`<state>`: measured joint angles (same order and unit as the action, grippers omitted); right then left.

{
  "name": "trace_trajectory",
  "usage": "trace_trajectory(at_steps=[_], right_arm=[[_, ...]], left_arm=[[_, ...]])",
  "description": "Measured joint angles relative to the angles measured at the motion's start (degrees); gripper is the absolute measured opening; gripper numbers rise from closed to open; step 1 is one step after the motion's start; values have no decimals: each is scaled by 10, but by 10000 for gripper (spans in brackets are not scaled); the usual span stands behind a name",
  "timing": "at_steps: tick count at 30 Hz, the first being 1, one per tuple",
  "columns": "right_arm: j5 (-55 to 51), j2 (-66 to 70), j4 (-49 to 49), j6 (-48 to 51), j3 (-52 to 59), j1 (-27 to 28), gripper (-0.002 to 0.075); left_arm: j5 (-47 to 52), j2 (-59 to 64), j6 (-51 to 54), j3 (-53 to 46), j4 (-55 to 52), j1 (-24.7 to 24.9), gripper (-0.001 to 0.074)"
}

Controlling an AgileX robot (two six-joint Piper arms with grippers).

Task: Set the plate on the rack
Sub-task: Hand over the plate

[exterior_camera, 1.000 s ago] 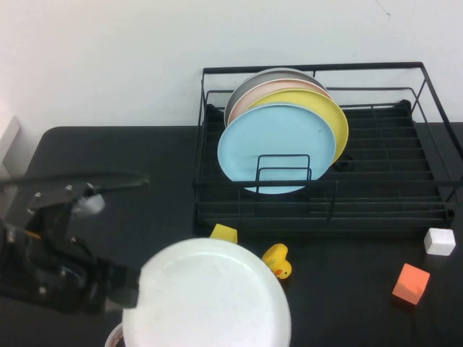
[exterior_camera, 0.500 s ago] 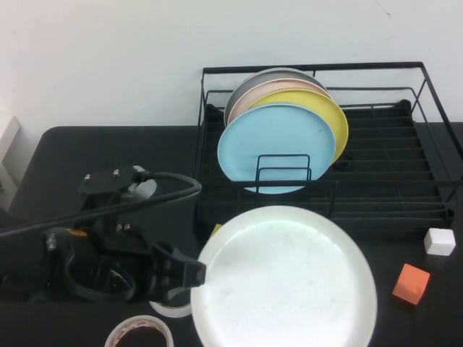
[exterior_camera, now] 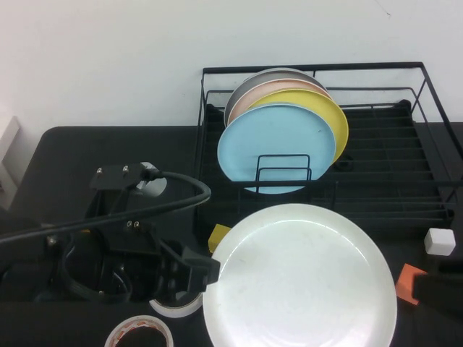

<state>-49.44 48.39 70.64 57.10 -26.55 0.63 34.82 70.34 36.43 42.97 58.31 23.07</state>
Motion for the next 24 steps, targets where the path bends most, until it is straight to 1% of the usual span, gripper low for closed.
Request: trace_trajectory(at_steps=[3,7,9,13,15,17,19,20,22,24], right_arm=[[-19,72,1,31,-39,0,557],[-39,158,2,48,-75,0,557],[-44,195,2,58,-87,-8,557],[-47,246,14,91,-97,-49,559],[-47,266,31,109,-98,-78,558],[-36,279,49,118,-98,-101,545],[-18,286,60,120,-98,-115,493],[-9,288,64,120,-98,-118,449],[4,290,70,120,-98,-119,342],[11,291,73,121,-98,-120,203]], left_arm=[[4,0,1,0,1,0,4],[4,0,5,0,1,0,4],[4,0,6,0,1,0,4],[5,0,16,0,8,0,4],[6,0,27,0,17,0,4],[7,0,38,0,28,0,4],[7,0,45,0,33,0,4],[8,0,47,0,33,0,5],[8,0,52,0,33,0,13],[11,0,60,0,33,0,48]])
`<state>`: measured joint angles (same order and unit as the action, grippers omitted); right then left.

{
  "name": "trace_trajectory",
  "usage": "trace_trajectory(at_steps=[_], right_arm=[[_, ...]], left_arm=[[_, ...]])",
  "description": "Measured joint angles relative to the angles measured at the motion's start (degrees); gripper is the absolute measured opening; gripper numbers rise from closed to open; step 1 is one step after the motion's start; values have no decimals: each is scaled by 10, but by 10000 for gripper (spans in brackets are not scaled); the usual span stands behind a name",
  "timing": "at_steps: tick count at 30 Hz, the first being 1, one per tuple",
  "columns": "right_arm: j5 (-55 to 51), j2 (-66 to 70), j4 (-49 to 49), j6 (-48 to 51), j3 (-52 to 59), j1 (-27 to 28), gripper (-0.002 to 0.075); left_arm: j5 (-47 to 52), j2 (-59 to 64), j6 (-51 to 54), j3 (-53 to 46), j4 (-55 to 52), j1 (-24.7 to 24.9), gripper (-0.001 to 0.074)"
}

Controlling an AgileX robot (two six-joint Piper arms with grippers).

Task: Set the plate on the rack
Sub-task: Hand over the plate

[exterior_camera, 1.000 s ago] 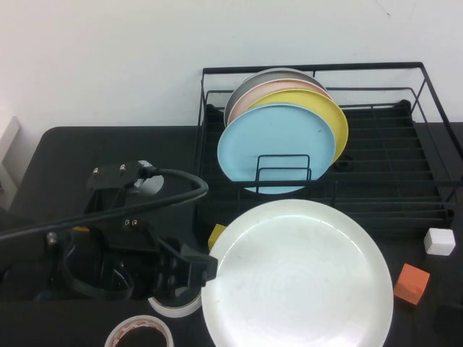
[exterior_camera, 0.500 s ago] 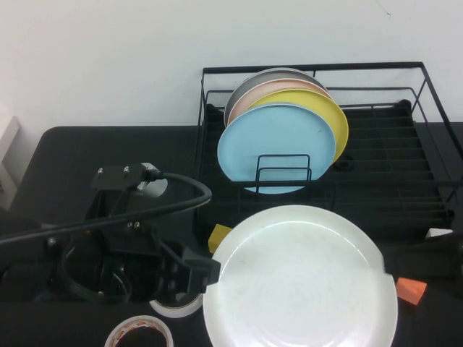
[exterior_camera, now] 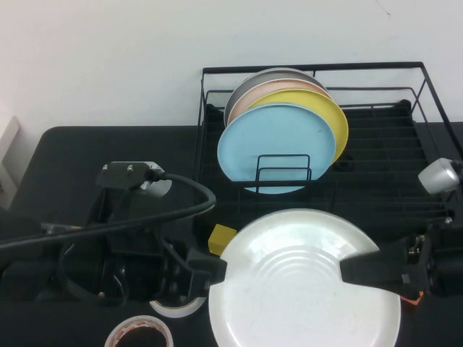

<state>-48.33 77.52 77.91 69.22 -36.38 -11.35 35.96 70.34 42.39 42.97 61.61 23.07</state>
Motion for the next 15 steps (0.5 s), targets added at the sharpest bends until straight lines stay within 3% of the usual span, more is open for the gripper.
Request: trace_trajectory(at_steps=[2,5,8,12,15], right_arm=[[0,0,0,3,0,0,109],[1,0,0,18,0,0,112],[2,0,0,39,-2,0,112],[5,0,-10,68,-29,0,112],[8,0,-37,93,-74,0,112]], left_arm=[[4,0,4,0,0,0,134],[13,-2,7,0,1,0,321],[20,-11,7,0,-1,0,447],[17,-39,11,0,-20,0,480],[4,-76,-4,0,-68,0,429]])
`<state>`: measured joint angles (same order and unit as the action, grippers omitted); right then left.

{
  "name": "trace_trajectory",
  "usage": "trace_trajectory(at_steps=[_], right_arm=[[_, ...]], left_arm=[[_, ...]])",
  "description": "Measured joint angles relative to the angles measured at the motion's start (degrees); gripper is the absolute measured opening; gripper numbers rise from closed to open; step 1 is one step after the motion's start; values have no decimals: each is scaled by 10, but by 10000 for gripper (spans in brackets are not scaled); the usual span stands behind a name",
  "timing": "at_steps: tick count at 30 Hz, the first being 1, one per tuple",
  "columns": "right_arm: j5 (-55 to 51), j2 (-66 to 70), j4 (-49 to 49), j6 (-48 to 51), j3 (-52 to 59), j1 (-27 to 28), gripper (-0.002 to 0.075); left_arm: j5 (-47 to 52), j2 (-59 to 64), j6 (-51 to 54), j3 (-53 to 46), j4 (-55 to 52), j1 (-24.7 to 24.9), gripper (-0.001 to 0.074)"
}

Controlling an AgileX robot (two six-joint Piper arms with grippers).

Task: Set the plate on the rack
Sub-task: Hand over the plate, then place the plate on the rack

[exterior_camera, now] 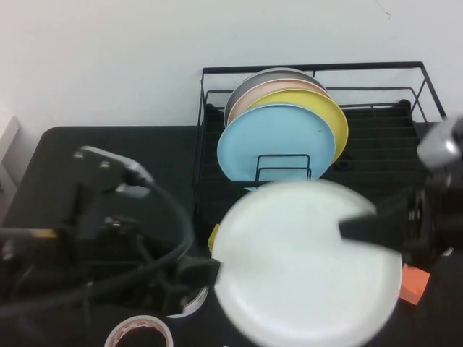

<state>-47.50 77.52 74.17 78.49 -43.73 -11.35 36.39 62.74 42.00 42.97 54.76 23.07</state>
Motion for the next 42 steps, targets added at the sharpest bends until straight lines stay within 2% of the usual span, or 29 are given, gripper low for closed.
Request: trace_trajectory(at_steps=[3,7,10,16,23,29,42], right_arm=[[5,0,-29,32,-65,0,112],[30,1,-45,91,-155,0,112],[60,4,-48,153,-215,0,112],[92,43,-48,272,-316,0,112],[83,156,-70,330,-394,0,112],[76,240,-99,361,-445,0,112],[52,314,-120,373,-482,0,112]], left_arm=[[-13,-50,-58,0,-78,0,309],[-11,-118,-168,-1,-217,0,87],[-8,-173,-263,-14,-313,0,24],[-8,-300,-369,-87,-392,0,3],[-8,-431,-484,-176,-396,0,0],[-5,-485,-598,-226,-385,0,0],[-29,-493,-626,-234,-346,0,0]])
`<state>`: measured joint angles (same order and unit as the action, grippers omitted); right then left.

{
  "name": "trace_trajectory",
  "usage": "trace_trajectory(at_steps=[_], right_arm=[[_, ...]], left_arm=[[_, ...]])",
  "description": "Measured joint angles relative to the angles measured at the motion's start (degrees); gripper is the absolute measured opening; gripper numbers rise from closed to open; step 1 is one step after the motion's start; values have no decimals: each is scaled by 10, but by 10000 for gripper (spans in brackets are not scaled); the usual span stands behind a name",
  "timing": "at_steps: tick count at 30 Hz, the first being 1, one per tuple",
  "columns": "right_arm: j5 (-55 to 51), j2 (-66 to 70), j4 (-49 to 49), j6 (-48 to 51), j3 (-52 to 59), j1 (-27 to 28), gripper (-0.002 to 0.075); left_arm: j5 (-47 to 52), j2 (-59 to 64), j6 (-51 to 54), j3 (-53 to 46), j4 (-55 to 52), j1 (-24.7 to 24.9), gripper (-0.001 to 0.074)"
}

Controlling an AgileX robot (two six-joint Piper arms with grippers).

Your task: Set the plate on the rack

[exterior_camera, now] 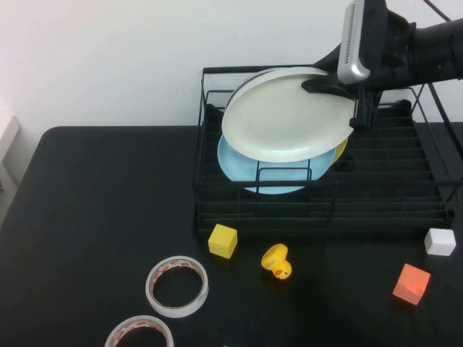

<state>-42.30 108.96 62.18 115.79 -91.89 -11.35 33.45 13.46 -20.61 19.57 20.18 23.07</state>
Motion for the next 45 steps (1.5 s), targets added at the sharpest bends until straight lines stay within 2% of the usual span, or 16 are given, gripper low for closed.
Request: trace_trajectory(at_steps=[23,26,29,31,35,37,39,43,45], right_arm=[[7,17,-18,-22,-2,-1,118],[15,17,-18,-38,-2,-1,206],[32,13,-21,-65,-2,-1,376],[44,5,-33,-87,-2,-1,452],[48,-31,-62,-146,-2,-1,489],[48,-60,-80,-205,-2,-1,466],[47,-90,-98,-277,-2,-1,403],[30,-156,-133,-418,-2,10,147],[10,-188,-142,-471,0,19,68]], left_arm=[[-3,0,-1,0,18,0,-1],[-3,0,-1,0,21,0,-1],[-3,0,-1,0,22,0,-1],[-3,0,-1,0,22,0,0],[10,0,4,0,23,0,-1],[21,0,9,0,23,0,-1],[32,0,10,0,23,0,-1],[54,0,10,0,23,0,-1],[61,0,10,0,23,0,-1]])
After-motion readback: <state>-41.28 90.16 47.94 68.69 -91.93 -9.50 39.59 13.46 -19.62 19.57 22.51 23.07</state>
